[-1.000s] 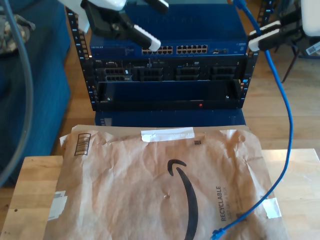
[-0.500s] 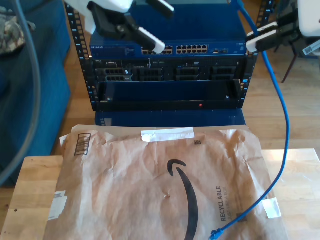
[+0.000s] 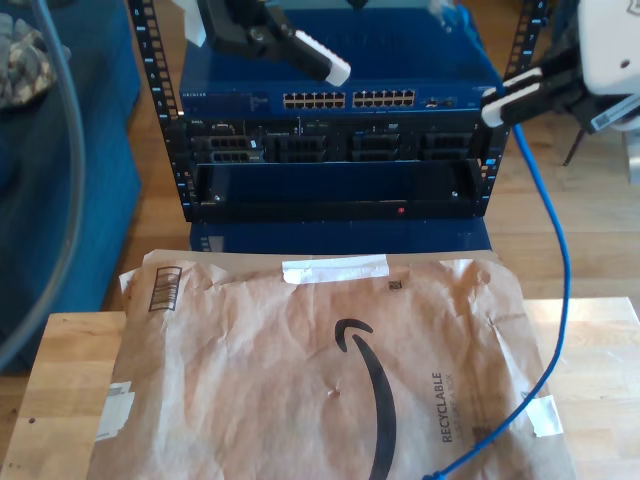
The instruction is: Grab the cable and plug it in
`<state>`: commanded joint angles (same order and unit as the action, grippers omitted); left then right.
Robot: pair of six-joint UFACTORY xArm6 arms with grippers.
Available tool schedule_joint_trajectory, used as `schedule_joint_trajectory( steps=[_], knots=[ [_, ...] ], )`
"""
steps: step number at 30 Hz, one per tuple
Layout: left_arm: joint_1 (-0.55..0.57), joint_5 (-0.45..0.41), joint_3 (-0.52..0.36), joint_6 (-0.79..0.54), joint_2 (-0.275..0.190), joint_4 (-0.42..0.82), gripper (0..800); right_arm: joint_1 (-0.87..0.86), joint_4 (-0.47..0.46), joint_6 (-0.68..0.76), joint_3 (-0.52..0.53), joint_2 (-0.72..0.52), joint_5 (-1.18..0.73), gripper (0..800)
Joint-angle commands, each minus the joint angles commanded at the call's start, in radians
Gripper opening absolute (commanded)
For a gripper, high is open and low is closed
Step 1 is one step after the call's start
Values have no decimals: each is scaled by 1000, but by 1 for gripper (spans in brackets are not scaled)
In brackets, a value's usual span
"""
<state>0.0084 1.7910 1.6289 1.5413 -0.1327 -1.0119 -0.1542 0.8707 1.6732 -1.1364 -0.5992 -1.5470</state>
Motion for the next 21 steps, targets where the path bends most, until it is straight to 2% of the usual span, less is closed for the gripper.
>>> schedule_joint_trajectory(
  steps=[4, 10, 21],
  knots=[
    [0, 0, 0, 0, 0, -3, 794, 14, 0, -2, 2, 6, 0, 3],
    [0, 37, 8, 2, 2, -89, 792, 44, -2, -2, 2, 29, 0, 3],
    [-2, 43, 5, 3, 2, -91, 784, 84, -5, 0, -2, 55, 11, 4]
  ],
)
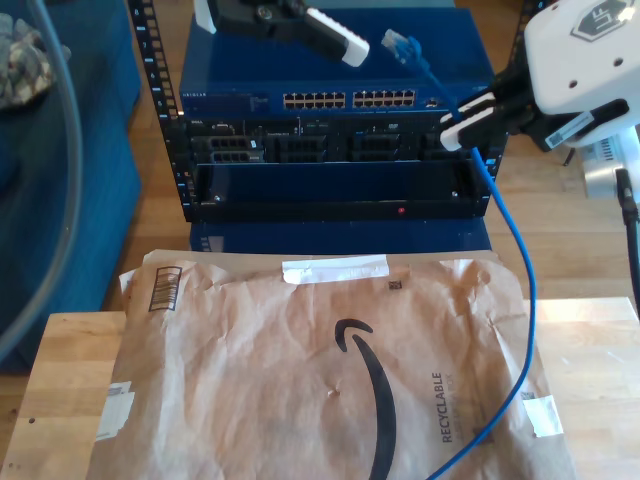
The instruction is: Grab the cable and plug it in
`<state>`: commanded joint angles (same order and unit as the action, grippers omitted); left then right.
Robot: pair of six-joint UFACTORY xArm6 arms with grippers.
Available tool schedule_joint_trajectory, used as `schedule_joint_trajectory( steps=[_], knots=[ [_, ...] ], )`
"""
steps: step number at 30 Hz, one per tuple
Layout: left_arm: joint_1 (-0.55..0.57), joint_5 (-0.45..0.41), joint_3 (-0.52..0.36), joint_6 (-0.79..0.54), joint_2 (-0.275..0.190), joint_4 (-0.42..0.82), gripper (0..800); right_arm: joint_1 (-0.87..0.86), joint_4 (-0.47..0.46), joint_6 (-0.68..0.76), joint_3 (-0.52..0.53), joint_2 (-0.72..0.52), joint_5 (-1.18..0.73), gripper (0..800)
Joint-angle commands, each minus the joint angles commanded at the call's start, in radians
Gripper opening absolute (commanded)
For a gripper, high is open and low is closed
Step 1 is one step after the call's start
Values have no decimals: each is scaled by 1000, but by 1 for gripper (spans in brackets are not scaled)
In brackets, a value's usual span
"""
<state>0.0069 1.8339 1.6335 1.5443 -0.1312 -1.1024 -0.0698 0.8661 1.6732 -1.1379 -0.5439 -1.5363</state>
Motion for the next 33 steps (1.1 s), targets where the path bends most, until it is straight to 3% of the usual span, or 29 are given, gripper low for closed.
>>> schedule_joint_trajectory(
  steps=[33],
  knots=[
    [-3, 9, -6, 3, 18, 6, 753, 100, -40, 2, -34, 46, 169, 3]
  ],
)
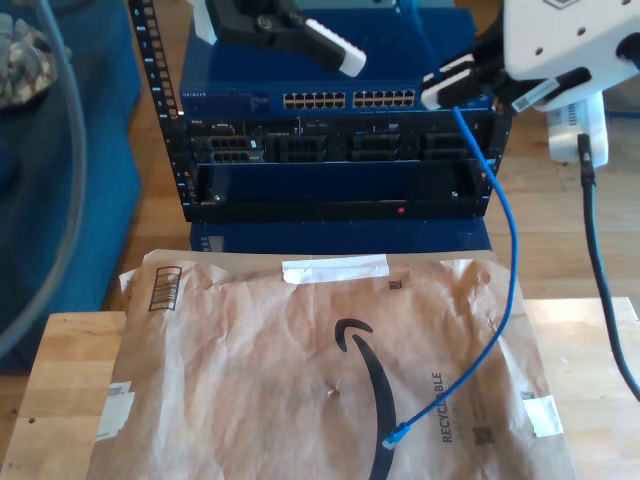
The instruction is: Grab the cable and plug it in
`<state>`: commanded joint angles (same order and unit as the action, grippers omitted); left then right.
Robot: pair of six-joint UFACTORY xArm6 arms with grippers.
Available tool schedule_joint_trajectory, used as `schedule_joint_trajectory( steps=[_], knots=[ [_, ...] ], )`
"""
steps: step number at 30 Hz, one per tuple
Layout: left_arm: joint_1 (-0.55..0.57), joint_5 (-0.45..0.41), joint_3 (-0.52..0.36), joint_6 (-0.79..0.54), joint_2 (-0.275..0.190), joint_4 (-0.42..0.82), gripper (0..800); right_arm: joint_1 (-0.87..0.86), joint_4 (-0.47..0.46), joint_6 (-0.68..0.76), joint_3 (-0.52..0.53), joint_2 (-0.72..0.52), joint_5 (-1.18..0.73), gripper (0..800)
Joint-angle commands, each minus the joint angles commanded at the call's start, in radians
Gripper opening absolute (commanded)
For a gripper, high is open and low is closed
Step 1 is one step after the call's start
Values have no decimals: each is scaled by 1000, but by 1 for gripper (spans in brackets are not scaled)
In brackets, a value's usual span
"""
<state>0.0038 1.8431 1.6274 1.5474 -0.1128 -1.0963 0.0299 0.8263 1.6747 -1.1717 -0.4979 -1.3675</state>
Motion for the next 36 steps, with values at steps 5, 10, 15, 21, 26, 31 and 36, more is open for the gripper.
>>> schedule_joint_trajectory(
  steps=[5, 10, 15, 21, 26, 31, 36],
  knots=[
    [-2, 0, 2, 3, 9, 0, 746, 6, -31, 2, 0, 2, 14, 3],
    [-3, -2, 0, 3, 9, 0, 655, 6, -31, 2, 0, 2, 15, 3],
    [-3, -6, 0, 3, 9, 2, 540, 8, -32, 2, 0, 2, 15, 3],
    [-6, -9, 0, 5, 9, 2, 434, 9, -32, 2, 0, 0, 14, 3],
    [-8, -14, -2, 6, 9, 5, 390, 11, -43, 2, 0, -2, 12, 3],
    [-11, -46, -17, 5, 8, 6, 325, 11, -49, 2, 0, -3, 11, 3],
    [-12, -63, -37, 3, 6, 8, 300, 11, -49, 2, 0, -3, 9, 3]
  ],
)
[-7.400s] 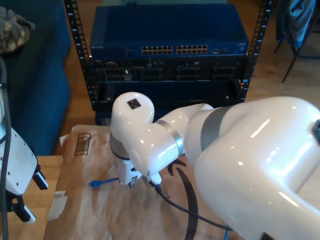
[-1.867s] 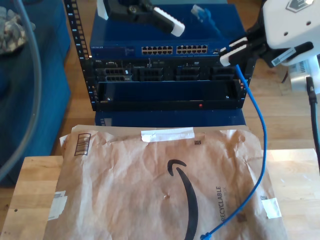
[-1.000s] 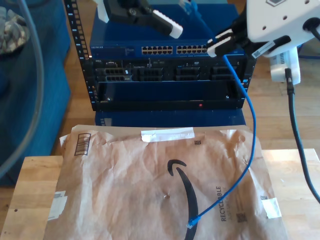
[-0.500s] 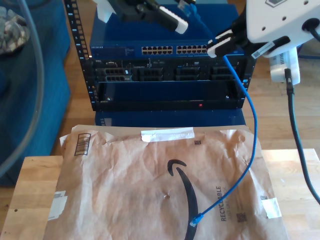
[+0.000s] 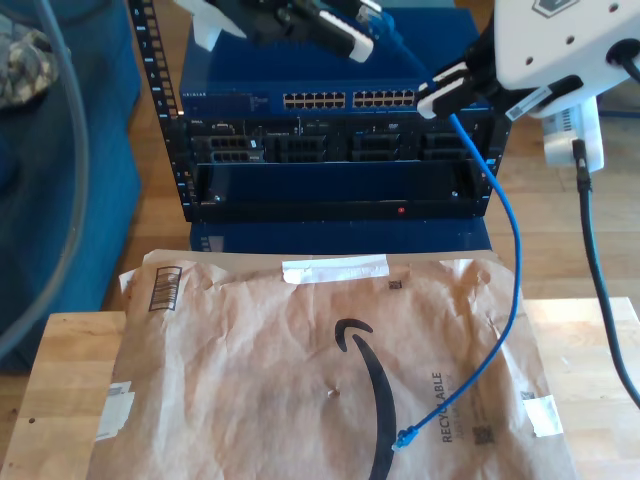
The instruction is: Grab the cable and plug it in
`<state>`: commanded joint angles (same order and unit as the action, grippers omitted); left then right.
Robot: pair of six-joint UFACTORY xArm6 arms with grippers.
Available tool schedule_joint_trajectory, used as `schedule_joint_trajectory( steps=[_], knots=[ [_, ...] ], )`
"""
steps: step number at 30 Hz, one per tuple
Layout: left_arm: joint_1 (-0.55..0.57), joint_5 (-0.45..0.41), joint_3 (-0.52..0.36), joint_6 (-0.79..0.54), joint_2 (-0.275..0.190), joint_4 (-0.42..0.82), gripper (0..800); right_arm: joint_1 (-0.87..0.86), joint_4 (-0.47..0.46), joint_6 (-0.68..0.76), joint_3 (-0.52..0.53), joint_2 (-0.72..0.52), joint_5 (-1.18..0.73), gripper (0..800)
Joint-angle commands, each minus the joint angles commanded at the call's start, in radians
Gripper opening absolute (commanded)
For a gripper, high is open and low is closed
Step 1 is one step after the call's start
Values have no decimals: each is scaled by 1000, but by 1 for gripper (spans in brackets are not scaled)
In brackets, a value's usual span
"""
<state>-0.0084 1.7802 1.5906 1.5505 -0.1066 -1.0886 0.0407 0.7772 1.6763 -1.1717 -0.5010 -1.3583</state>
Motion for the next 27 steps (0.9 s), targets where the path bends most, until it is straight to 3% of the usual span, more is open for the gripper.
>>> schedule_joint_trajectory(
  steps=[19, 27],
  knots=[
    [0, 5, 2, -5, -3, -5, 301, 8, 0, 2, 2, 0, 0, 3],
    [-25, 2, 3, -3, -3, -8, 266, 8, -2, 0, 3, 0, -2, 3]
  ],
)
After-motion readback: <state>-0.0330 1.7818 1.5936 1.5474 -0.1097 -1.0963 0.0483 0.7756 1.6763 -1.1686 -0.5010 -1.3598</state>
